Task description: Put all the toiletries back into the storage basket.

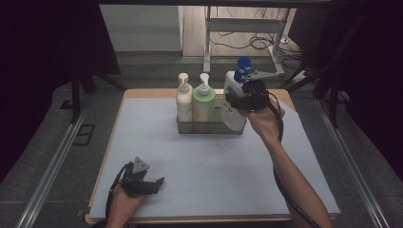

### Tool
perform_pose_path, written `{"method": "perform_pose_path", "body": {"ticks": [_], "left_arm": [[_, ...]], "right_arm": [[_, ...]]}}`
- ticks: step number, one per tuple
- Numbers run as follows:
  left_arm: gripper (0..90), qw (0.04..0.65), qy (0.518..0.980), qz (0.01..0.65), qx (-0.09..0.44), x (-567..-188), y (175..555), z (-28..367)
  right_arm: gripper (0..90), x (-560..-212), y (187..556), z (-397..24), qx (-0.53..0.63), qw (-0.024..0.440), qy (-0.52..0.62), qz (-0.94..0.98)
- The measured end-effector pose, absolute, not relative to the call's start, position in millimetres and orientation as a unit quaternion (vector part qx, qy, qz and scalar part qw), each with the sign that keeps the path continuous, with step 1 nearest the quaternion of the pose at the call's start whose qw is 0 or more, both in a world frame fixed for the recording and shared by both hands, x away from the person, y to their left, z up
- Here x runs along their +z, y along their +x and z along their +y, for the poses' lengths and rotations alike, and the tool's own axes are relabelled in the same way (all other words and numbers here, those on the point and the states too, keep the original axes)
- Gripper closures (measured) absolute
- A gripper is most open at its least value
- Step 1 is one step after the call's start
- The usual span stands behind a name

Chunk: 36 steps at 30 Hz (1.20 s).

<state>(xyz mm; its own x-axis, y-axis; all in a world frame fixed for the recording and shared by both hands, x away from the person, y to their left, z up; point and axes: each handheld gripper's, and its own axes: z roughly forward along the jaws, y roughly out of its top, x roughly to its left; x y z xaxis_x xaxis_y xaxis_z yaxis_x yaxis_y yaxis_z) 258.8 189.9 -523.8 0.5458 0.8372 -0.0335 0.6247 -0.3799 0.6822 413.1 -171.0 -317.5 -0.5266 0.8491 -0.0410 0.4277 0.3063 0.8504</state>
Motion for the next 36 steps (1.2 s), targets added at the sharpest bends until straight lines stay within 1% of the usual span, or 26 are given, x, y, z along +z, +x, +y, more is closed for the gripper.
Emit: {"method": "perform_pose_path", "body": {"ticks": [15,31,36], "left_arm": [[12.1,0.330,0.815,0.448,0.161,-524,259,190],[12.1,0.329,0.815,0.448,0.160,-524,259,190],[12.1,0.329,0.815,0.449,0.160,-524,259,190]], "right_arm": [[40.6,-328,442,-167,0.419,0.262,0.442,0.749],[40.6,-333,463,-157,0.424,0.274,0.450,0.737],[40.6,-342,470,-154,0.420,0.274,0.454,0.736]]}}
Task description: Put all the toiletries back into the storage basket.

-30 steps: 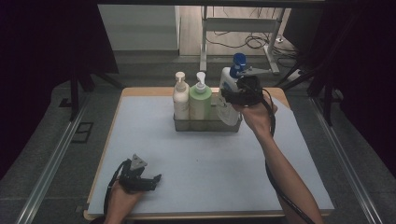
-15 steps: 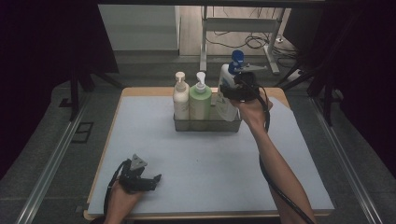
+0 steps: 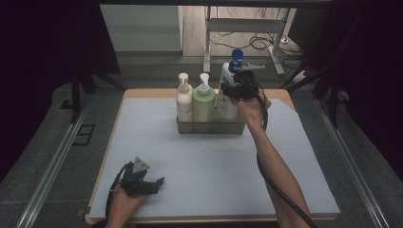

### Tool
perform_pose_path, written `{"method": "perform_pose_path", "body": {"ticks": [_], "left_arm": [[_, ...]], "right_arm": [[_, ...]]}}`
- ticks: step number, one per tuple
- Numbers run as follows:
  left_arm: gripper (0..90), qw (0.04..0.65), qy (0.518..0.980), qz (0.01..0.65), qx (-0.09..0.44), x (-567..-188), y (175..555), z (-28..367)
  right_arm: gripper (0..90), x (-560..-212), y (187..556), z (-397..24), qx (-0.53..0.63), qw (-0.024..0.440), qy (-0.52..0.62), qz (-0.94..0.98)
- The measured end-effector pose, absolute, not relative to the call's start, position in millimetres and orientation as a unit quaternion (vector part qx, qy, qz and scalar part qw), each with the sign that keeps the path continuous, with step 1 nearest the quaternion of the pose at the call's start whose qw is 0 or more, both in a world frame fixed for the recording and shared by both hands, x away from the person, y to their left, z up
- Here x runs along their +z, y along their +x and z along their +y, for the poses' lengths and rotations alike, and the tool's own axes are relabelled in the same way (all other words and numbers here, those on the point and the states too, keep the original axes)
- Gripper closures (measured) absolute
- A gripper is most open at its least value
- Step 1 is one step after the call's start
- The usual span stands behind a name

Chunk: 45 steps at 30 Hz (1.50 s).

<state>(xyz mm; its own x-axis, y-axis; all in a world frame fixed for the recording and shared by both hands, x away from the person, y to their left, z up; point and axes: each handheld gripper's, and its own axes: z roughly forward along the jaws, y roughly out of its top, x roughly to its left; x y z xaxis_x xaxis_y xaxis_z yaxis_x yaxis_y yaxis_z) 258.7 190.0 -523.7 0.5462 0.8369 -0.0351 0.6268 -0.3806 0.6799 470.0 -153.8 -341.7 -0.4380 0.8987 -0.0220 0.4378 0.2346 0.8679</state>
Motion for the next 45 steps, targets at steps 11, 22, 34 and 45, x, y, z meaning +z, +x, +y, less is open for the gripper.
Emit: {"method": "perform_pose_path", "body": {"ticks": [11,22,34,45], "left_arm": [[12.1,0.329,0.815,0.449,0.160,-524,259,190],[12.1,0.329,0.815,0.449,0.159,-524,259,190],[12.1,0.329,0.816,0.448,0.160,-524,259,190],[12.1,0.330,0.815,0.449,0.159,-524,259,190]], "right_arm": [[40.6,-360,474,-152,0.410,0.272,0.454,0.742],[40.6,-376,474,-156,0.402,0.265,0.458,0.747],[40.6,-395,473,-156,0.394,0.257,0.466,0.750],[40.2,-405,473,-156,0.390,0.254,0.467,0.752]]}}
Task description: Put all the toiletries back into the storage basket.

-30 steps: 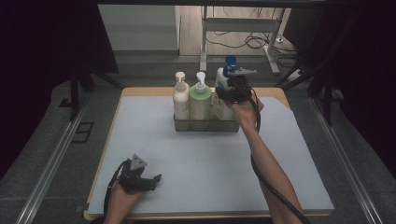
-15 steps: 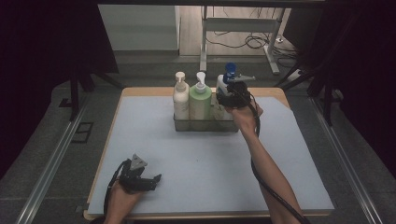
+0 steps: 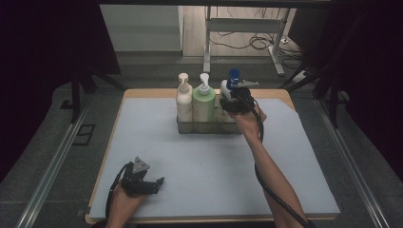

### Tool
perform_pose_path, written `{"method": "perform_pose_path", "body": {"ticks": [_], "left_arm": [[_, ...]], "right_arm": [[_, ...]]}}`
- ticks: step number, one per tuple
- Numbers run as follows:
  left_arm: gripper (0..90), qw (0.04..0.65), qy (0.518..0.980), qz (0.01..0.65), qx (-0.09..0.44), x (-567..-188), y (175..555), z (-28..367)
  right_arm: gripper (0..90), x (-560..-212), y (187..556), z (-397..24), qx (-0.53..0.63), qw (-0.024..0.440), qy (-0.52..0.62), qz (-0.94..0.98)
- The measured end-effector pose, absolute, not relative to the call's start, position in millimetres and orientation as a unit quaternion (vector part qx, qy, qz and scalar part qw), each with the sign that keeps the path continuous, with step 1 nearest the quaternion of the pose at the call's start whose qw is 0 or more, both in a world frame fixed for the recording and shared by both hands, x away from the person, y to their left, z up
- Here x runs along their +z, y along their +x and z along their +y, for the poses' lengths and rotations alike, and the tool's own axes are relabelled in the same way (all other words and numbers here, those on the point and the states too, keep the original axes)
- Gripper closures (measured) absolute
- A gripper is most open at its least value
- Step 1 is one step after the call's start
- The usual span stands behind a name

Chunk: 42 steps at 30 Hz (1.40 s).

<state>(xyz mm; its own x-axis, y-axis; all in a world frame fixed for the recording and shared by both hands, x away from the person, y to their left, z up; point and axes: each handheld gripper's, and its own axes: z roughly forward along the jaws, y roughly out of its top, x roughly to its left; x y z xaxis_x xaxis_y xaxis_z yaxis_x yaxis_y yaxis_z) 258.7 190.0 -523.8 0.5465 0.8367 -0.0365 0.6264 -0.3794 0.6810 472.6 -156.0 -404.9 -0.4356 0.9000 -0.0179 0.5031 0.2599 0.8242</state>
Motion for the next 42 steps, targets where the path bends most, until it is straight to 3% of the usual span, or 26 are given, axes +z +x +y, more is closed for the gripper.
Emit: {"method": "perform_pose_path", "body": {"ticks": [10,13,18,32,42], "left_arm": [[12.1,0.330,0.815,0.449,0.159,-524,259,190],[12.1,0.329,0.815,0.449,0.160,-524,259,190],[12.1,0.329,0.815,0.449,0.160,-524,259,190],[12.1,0.330,0.815,0.449,0.159,-524,259,190],[12.1,0.329,0.815,0.449,0.160,-524,259,190]], "right_arm": [[38.9,-409,475,-160,0.389,0.241,0.470,0.755],[35.7,-410,479,-165,0.394,0.210,0.472,0.760],[32.8,-412,481,-166,0.387,0.206,0.469,0.767],[34.4,-405,464,-172,0.386,0.220,0.446,0.777],[38.0,-403,446,-187,0.402,0.205,0.440,0.777]]}}
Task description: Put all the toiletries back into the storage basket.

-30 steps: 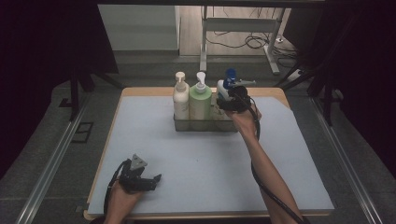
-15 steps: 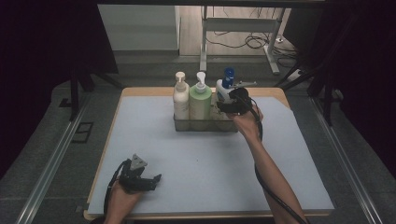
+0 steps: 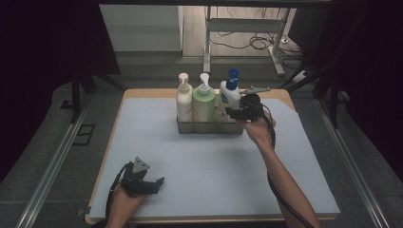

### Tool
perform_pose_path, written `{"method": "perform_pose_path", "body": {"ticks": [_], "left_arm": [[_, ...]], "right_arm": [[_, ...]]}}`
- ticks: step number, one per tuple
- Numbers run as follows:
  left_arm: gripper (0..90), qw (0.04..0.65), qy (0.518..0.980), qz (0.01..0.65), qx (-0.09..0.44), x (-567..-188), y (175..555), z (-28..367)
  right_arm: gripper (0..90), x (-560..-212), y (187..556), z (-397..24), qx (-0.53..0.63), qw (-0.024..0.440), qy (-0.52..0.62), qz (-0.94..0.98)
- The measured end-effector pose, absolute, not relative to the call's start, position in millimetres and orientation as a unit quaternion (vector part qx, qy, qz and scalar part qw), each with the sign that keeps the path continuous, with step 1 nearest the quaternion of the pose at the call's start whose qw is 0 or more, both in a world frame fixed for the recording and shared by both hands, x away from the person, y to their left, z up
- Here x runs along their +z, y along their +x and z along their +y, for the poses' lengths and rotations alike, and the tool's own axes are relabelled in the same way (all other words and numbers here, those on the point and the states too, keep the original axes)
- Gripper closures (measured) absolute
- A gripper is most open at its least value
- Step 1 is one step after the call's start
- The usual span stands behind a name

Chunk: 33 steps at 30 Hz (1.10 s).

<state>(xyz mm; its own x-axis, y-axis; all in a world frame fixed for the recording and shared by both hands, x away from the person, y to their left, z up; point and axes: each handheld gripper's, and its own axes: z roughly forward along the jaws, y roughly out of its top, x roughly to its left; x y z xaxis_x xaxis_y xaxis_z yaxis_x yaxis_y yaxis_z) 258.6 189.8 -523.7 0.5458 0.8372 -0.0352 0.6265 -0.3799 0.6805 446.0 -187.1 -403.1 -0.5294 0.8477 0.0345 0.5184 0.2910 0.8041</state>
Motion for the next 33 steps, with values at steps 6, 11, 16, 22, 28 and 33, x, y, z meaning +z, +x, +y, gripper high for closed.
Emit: {"method": "perform_pose_path", "body": {"ticks": [6,11,16,22,28,33], "left_arm": [[12.1,0.329,0.815,0.449,0.160,-524,259,190],[12.1,0.327,0.817,0.447,0.160,-523,259,190],[12.1,0.328,0.816,0.448,0.160,-524,259,190],[12.1,0.329,0.815,0.449,0.160,-524,259,190],[12.1,0.329,0.816,0.448,0.160,-524,259,190],[12.1,0.328,0.816,0.448,0.160,-524,259,190]], "right_arm": [[41.8,-402,435,-195,0.402,0.196,0.432,0.783],[44.9,-401,427,-199,0.396,0.197,0.425,0.789],[52.4,-399,421,-203,0.390,0.205,0.416,0.796],[60.8,-400,419,-210,0.385,0.209,0.419,0.795],[70.1,-404,423,-219,0.382,0.206,0.433,0.790],[79.2,-410,430,-223,0.375,0.212,0.447,0.784]]}}
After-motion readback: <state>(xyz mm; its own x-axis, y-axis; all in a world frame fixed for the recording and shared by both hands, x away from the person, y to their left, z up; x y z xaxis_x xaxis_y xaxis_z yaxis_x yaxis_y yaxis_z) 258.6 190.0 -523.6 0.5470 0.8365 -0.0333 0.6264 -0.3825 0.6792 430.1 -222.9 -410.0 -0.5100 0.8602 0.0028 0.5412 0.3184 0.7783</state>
